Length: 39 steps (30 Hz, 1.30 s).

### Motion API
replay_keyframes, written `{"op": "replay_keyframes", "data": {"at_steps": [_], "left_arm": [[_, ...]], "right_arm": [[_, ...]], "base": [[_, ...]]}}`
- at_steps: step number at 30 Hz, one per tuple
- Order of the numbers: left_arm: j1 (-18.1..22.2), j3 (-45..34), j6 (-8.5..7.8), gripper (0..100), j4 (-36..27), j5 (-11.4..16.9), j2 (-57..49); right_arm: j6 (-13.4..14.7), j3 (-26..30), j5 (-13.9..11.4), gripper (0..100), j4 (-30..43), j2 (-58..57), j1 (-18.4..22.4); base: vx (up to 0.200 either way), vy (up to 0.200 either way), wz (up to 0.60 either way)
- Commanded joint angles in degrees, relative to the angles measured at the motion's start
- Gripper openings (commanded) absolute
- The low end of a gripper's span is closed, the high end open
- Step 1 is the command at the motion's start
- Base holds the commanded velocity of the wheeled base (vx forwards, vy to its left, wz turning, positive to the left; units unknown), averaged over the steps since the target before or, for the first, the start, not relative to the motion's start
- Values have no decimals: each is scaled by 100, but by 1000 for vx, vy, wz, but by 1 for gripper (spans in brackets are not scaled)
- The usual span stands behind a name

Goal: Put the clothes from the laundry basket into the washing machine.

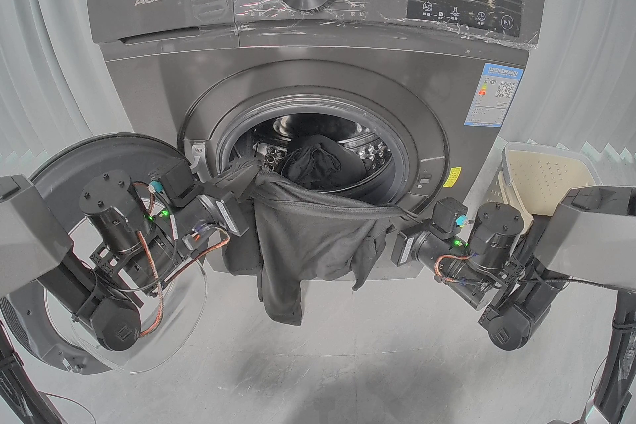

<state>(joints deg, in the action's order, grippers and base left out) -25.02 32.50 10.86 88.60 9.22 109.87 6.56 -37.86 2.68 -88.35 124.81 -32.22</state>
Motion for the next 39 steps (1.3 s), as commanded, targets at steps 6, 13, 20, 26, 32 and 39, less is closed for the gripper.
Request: {"op": "replay_keyframes", "data": {"at_steps": [6, 13, 20, 26, 32, 39], "left_arm": [[-21, -666, -5, 0, -1, -60, -432], [-12, -1167, 4, 0, -1, -51, -924], [85, -1299, -40, 0, -1, -60, -1284], [155, -1360, -49, 0, -1, -69, -1293], [181, -1316, -207, 0, -1, -69, -1302], [199, -1255, -207, 0, -1, -69, -1337]], "right_arm": [[109, -81, 66, 0, -7, -211, 49], [188, -72, 92, 0, -7, -765, -56], [504, 315, 637, 0, 2, -1486, -452], [513, 157, 672, 0, -7, -1486, -496], [522, 209, 778, 0, -7, -1574, -469], [504, 403, 804, 0, -7, -1828, -513]], "base": [[0, 0, 0], [0, 0, 0], [0, 0, 0], [0, 0, 0], [0, 0, 0], [0, 0, 0]]}}
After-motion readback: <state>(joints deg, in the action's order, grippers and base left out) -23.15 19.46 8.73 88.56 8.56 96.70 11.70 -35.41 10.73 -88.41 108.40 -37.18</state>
